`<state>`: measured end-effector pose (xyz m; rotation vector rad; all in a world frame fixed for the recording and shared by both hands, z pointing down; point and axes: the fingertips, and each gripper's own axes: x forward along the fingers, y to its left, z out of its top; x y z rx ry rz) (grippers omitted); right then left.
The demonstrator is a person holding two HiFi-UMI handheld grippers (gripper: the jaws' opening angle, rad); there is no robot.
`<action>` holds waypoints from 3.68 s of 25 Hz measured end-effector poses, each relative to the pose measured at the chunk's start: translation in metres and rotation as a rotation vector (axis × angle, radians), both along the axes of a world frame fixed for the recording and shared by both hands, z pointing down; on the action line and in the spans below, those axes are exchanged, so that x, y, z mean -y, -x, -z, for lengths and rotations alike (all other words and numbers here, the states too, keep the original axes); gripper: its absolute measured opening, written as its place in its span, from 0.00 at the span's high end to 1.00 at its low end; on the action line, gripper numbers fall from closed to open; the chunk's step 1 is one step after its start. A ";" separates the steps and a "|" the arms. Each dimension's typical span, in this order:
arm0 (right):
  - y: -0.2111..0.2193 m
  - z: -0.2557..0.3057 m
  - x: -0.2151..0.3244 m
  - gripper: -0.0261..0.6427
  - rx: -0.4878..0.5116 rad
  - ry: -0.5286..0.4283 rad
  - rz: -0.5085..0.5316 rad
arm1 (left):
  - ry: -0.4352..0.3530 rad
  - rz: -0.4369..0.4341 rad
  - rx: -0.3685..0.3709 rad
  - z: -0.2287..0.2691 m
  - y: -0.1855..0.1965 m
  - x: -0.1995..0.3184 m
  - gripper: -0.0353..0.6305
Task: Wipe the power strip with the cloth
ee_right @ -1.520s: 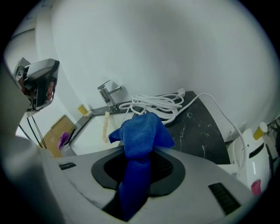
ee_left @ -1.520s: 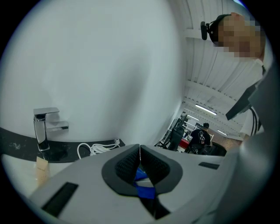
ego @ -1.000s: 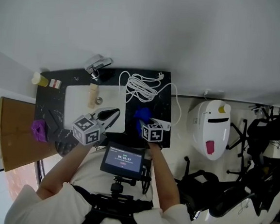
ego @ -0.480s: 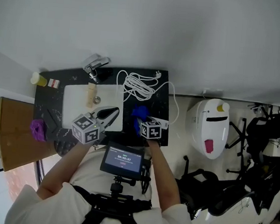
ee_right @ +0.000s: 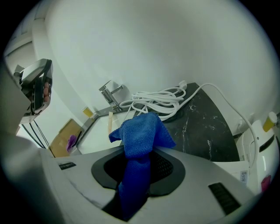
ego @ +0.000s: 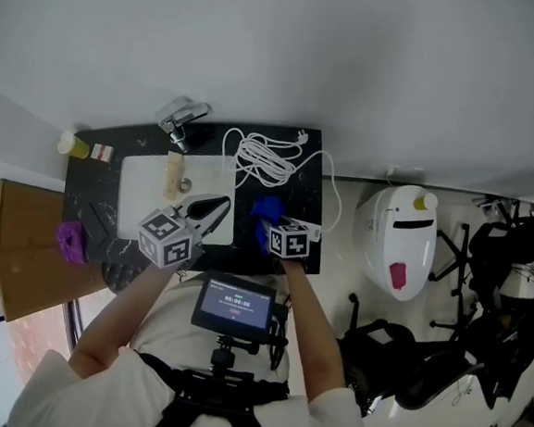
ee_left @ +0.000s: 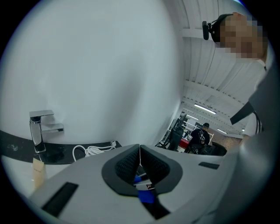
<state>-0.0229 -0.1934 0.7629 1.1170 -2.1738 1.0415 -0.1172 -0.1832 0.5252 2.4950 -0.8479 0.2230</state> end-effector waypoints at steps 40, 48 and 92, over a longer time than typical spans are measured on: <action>-0.118 -0.003 -0.004 0.81 0.057 -0.033 -0.230 | 0.034 -0.050 0.032 -0.016 -0.037 -0.001 0.94; -0.124 -0.003 -0.006 0.81 0.046 -0.040 -0.244 | 0.026 -0.057 0.032 -0.014 -0.033 0.000 0.94; -0.188 -0.007 -0.021 0.81 0.060 -0.045 -0.401 | 0.029 -0.045 0.027 -0.011 -0.029 -0.004 0.94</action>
